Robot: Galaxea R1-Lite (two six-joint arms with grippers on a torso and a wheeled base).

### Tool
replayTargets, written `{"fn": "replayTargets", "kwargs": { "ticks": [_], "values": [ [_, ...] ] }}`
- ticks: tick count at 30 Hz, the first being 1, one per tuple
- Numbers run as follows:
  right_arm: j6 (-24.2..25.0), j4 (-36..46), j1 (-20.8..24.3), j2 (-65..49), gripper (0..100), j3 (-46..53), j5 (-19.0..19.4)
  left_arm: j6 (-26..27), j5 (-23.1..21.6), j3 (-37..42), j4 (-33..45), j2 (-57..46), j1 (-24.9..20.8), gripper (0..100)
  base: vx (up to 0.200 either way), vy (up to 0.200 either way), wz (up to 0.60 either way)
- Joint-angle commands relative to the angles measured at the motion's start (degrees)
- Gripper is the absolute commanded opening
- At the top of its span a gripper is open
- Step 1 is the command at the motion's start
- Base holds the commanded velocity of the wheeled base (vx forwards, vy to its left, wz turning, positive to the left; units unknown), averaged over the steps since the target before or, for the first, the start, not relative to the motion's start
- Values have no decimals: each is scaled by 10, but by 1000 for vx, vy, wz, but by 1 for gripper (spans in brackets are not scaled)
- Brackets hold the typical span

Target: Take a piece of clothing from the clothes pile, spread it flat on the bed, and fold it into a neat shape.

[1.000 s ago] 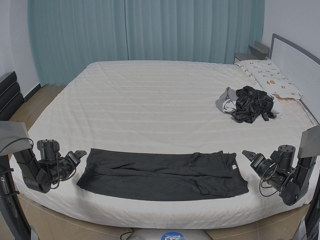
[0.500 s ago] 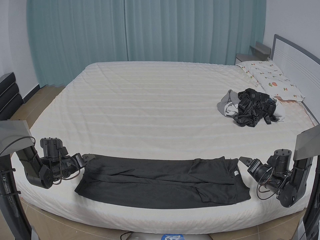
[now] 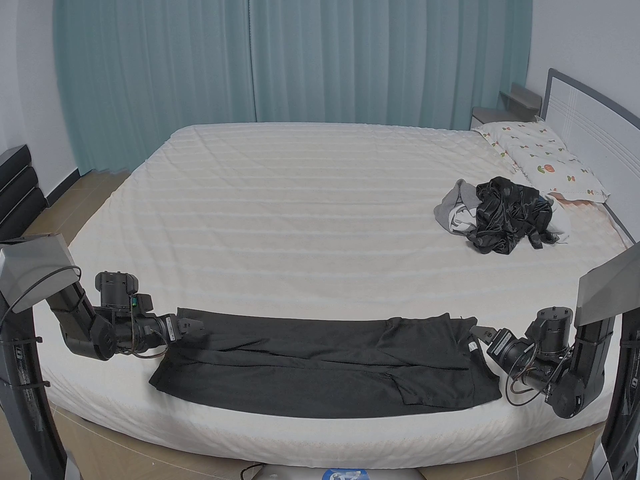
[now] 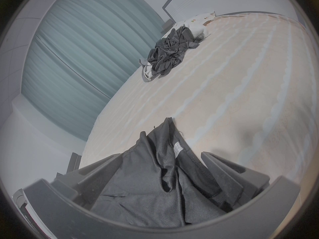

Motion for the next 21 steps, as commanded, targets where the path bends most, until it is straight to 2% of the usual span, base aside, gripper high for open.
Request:
{"fn": "replayTargets", "kwargs": {
  "ticks": [1,21],
  "values": [
    [0,-5,10,7,100,2,-1,4,6,5,-1,7,1,100,0,0,0],
    [0,-5,13,10,100,2,0,10,10,-6,-9,38,-1,100,0,0,0]
  ]
}}
